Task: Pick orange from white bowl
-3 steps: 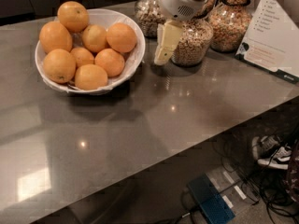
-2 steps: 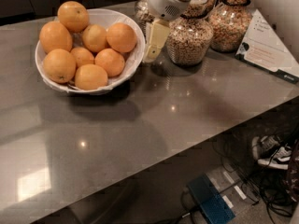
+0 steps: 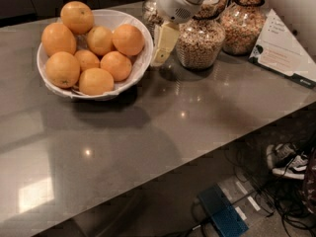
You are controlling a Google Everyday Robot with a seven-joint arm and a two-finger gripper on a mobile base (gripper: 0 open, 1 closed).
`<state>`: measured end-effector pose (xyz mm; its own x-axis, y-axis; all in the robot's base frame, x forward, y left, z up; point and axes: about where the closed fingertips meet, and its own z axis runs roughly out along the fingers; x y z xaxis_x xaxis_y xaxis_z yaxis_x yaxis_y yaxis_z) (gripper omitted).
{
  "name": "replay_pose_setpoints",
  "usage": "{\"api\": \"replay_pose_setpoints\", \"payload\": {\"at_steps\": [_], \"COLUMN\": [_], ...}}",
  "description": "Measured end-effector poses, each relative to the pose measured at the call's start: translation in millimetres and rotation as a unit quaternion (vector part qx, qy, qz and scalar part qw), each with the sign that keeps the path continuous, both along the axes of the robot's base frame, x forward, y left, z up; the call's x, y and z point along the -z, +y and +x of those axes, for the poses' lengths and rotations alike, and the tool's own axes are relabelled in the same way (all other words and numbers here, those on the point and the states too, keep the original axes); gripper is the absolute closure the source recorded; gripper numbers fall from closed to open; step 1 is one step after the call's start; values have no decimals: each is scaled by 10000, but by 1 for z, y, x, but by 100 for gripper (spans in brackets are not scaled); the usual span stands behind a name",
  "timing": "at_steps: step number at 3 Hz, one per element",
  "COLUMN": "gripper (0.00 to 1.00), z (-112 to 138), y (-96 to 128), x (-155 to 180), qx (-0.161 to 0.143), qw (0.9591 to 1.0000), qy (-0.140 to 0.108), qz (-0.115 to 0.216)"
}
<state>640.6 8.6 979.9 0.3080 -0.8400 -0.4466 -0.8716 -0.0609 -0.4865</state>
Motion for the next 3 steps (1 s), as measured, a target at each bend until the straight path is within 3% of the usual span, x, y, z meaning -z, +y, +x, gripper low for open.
{"api": "replay_pose_setpoints", "payload": {"at_steps": [2, 3], "gripper": [4, 7], "z": [15, 22], "y": [13, 19], "x": [1, 1], "qx": [50, 25], "qw": [9991, 9989], "qy": [-96, -139], "qz": [405, 437]}}
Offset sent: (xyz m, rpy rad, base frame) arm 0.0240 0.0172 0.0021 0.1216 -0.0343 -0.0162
